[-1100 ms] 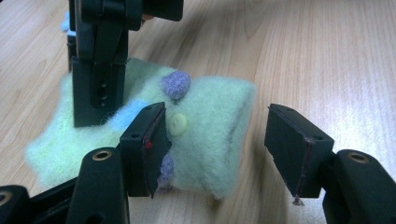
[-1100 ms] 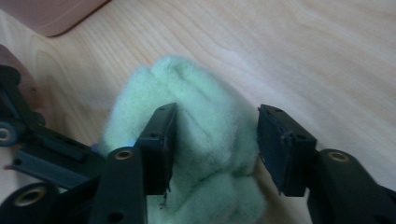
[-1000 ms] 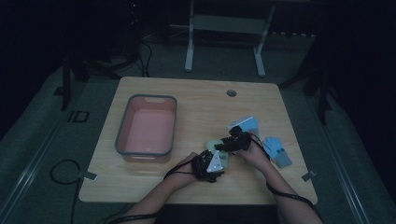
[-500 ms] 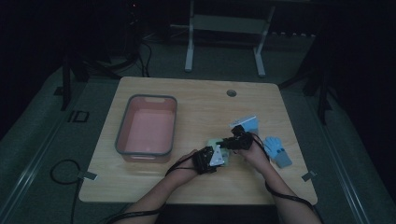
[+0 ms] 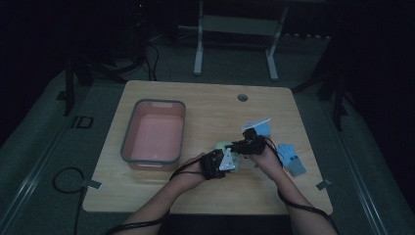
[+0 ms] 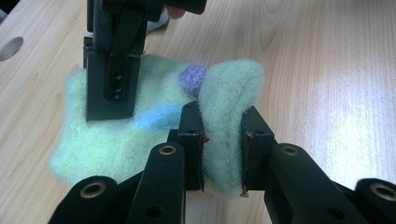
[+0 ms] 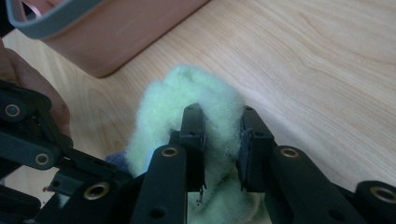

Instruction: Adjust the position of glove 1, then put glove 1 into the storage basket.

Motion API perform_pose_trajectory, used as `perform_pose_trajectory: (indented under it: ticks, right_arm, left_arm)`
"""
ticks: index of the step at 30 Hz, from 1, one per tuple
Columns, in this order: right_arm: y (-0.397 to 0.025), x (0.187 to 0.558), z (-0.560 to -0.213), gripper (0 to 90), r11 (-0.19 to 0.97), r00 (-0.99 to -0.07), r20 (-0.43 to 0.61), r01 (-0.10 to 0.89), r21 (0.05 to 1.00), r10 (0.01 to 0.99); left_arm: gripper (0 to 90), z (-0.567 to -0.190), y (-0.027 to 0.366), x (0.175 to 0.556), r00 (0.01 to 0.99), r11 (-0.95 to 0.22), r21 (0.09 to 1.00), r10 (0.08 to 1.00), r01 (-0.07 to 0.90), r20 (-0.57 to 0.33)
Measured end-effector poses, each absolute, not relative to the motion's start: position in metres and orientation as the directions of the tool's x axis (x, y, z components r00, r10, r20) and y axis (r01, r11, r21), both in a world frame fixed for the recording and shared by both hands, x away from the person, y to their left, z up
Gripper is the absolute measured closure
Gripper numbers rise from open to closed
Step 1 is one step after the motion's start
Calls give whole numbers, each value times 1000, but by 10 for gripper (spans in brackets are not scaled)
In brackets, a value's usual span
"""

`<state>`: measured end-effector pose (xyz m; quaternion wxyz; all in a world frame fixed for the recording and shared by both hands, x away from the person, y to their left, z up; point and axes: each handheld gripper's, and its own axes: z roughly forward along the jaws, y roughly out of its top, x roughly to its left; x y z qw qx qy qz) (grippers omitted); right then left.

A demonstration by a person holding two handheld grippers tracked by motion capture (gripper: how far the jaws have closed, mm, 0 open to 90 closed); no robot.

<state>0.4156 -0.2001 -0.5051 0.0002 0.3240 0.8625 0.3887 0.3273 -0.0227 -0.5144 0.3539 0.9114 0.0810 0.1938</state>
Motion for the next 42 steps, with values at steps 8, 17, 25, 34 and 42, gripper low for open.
perform_pose_trajectory:
  ticks: [8,17,25,34,42]
  right_arm:
    - [-190,414,-484,750,493,-804,225,530,690,550]
    - [-178,417,-465,750,493,-816,214,509,706,536]
    - [-161,423,-444,750,489,-830,202,483,726,521]
    - [-135,427,-431,750,493,-840,192,466,735,508]
    - [-107,428,-426,750,520,-857,175,444,730,485]
  left_arm:
    - [750,-494,-13,328,907,-735,678,291,8,305]
    - [756,-473,-2,328,897,-746,666,294,1,329]
    - [758,-453,15,333,888,-748,664,306,2,343]
    - [758,-441,40,333,878,-752,659,317,3,358]
    - [758,-439,64,332,876,-761,649,325,18,357]
